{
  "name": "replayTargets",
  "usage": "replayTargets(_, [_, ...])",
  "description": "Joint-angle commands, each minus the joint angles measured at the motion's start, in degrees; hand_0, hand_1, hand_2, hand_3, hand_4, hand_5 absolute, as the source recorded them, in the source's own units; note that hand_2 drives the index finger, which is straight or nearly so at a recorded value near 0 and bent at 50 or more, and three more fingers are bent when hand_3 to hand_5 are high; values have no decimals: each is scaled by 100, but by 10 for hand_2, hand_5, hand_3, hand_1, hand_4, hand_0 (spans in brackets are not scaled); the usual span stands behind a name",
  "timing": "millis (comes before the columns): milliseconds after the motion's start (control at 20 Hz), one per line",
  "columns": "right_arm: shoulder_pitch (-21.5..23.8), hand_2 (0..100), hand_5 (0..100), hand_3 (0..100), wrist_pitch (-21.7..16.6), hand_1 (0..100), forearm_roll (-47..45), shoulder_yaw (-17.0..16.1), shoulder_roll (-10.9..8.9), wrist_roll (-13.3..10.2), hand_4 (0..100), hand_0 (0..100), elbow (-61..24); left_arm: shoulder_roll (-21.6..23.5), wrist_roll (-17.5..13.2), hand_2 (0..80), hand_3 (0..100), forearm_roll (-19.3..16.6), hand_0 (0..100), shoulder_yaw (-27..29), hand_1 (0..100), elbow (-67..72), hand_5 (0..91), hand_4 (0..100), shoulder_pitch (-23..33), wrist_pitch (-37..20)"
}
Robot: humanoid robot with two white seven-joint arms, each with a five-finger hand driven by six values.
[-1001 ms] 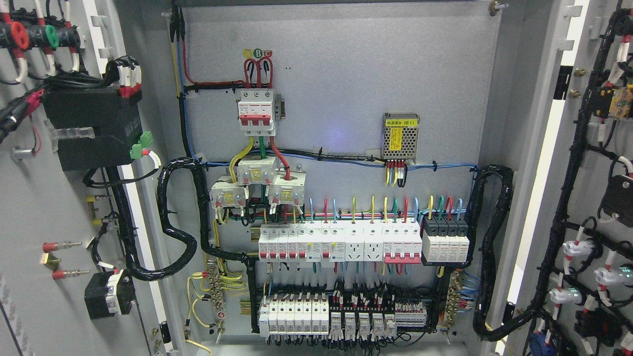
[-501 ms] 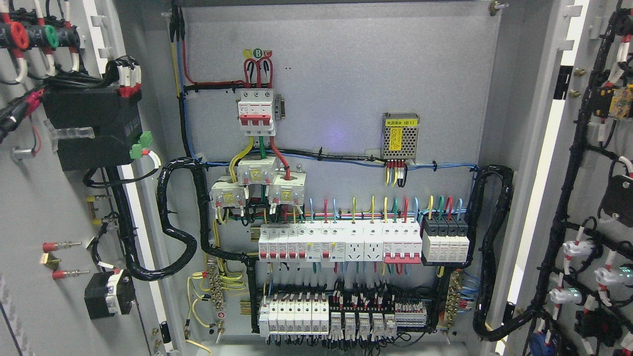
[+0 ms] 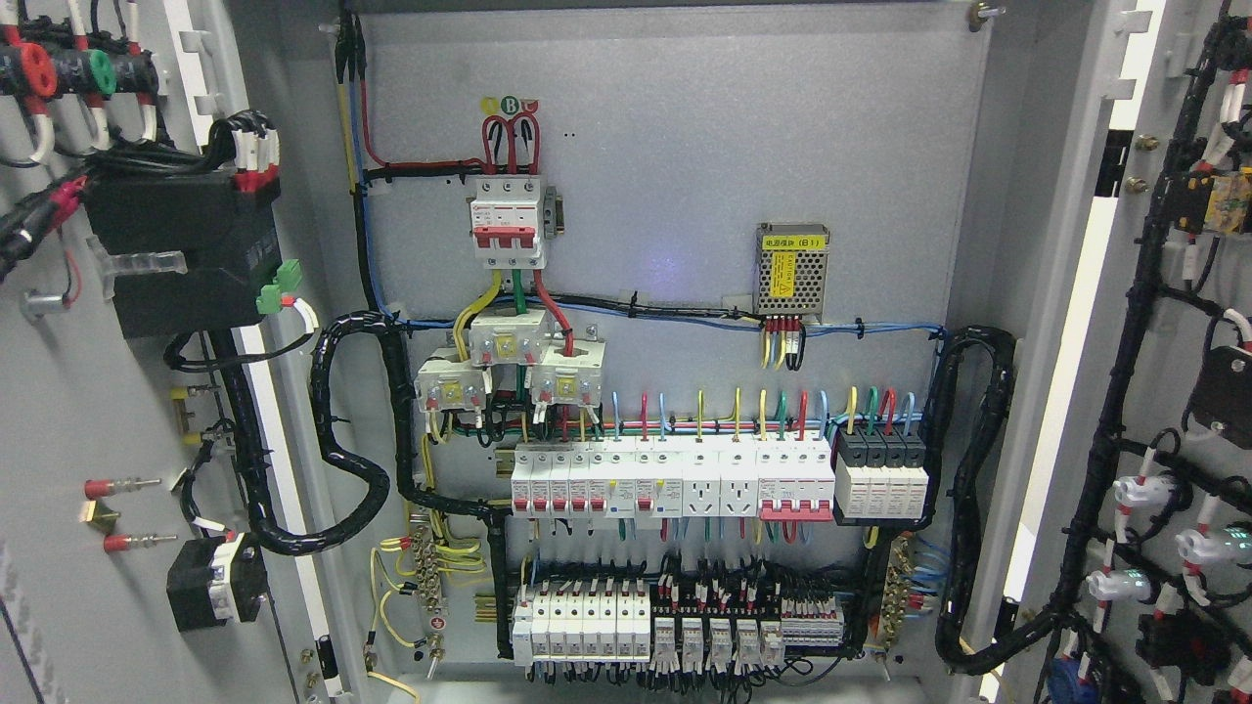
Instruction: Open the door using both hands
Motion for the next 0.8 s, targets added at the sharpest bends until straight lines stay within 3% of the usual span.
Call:
replayTargets(0, [3, 0, 0, 0, -293, 0, -40, -97, -89, 1, 0, 0, 95, 11, 11, 0, 0, 51, 0, 318, 0, -864, 0, 32, -54, -405])
replayTargets(200, [12, 0, 0, 0, -355, 0, -49, -106, -89, 18, 0, 0, 130, 73, 247, 0, 0, 42, 0, 327, 0, -1031, 0, 32, -291, -458])
replayTargets(751, [-41, 0, 0, 0, -372, 0, -497, -106, -98, 18, 0, 0, 218, 64, 257, 0, 0, 25, 0, 354, 0, -1198, 0, 31, -967, -1231])
